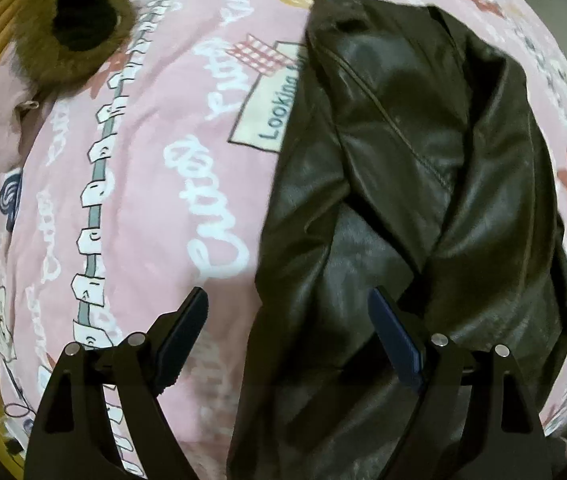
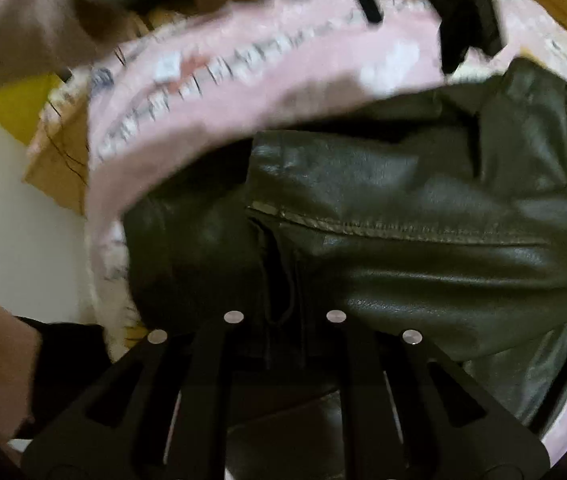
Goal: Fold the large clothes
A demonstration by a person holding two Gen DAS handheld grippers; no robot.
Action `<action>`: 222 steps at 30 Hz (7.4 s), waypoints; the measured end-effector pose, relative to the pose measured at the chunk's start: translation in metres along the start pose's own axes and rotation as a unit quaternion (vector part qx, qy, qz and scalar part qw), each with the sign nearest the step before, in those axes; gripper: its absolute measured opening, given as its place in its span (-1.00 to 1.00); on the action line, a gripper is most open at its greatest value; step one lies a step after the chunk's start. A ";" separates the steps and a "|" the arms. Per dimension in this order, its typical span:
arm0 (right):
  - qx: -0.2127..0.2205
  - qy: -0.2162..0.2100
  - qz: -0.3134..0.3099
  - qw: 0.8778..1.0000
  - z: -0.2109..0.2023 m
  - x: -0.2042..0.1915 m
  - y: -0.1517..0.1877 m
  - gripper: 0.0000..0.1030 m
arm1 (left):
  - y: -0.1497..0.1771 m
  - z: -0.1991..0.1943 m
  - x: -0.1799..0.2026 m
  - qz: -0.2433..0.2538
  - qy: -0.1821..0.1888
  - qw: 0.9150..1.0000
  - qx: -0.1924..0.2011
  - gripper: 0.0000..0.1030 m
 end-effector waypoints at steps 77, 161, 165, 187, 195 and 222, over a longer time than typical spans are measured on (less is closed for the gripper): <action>-0.047 0.150 0.527 0.835 -0.096 0.606 -0.018 -1.00 | 0.092 0.105 0.128 -0.075 -0.064 0.989 -0.111 0.61; 0.060 0.035 0.475 0.877 -0.080 0.109 0.344 0.67 | 0.291 0.069 -0.061 -0.034 0.175 0.971 -0.158 0.72; 0.063 0.020 0.495 0.867 -0.068 0.115 0.347 0.82 | 0.297 0.080 -0.057 -0.047 0.203 0.962 -0.176 0.73; 0.039 0.102 0.491 0.864 -0.073 0.105 0.345 0.06 | 0.286 0.091 -0.065 -0.046 0.130 0.969 -0.205 -0.31; 0.058 0.008 0.519 0.853 -0.091 0.096 0.348 -0.27 | 0.287 0.059 -0.068 -0.028 0.088 0.976 -0.198 -0.75; 0.153 -0.047 0.532 0.831 -0.155 0.070 0.291 -0.85 | 0.237 -0.031 -0.034 -0.054 0.207 0.967 -0.140 -0.91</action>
Point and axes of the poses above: each gripper's, at about its wrist camera, not at the fingertips, and z roughly the way its jaws point, x to its right, y to its underside, the point moved 8 cm from there along z, roughly the way its jaws point, and after that the axes turned 2 degrees about -x, right-handed, at the moved point
